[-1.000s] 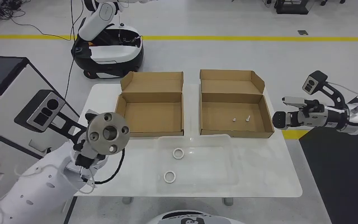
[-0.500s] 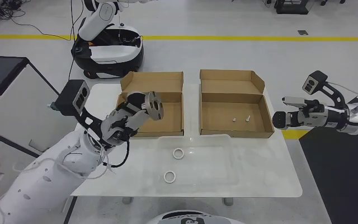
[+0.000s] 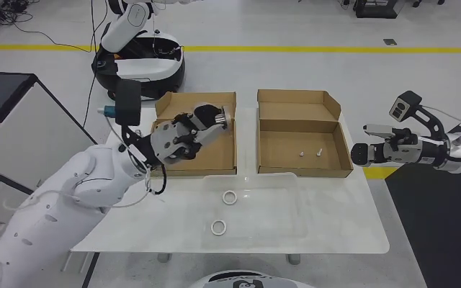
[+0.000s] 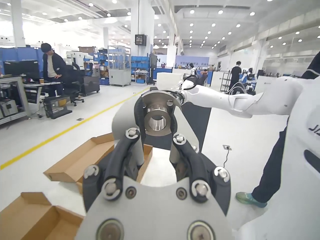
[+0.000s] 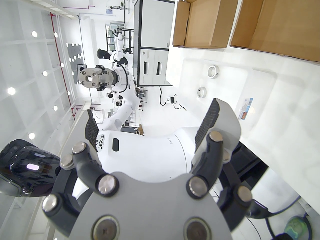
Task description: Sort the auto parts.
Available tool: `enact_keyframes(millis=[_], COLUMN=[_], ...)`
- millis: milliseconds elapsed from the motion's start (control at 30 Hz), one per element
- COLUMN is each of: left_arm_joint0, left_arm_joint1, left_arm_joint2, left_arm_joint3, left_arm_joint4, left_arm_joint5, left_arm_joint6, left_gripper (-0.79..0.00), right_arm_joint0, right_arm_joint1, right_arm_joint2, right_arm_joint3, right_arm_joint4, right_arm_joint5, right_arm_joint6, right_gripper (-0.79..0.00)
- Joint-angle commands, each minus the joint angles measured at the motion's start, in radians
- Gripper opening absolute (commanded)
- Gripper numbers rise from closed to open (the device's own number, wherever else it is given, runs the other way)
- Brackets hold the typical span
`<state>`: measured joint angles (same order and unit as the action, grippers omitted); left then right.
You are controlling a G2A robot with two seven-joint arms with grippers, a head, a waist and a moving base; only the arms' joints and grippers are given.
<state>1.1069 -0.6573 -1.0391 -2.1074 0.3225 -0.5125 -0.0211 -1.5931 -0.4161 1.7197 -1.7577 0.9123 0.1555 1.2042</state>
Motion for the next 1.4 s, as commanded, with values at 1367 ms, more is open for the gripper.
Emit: enact_keyframes(millis=[1367], left_arm_joint0=[-0.603], left_arm_joint1=[-0.437], left_arm_joint2=[0.702], left_arm_joint3=[0.901], left_arm_joint4=[0.579], left_arm_joint5=[0.061], left_arm_joint6=[-0.751], left_gripper=[-0.785], right_arm_joint0=[0.0], right_arm_joint1=[0.0], right_arm_joint2=[0.0], right_arm_joint3=[0.0], right_arm_joint4=[0.0], right_arm_joint5=[0.0], right_arm_joint6=[0.0], right_gripper=[0.0])
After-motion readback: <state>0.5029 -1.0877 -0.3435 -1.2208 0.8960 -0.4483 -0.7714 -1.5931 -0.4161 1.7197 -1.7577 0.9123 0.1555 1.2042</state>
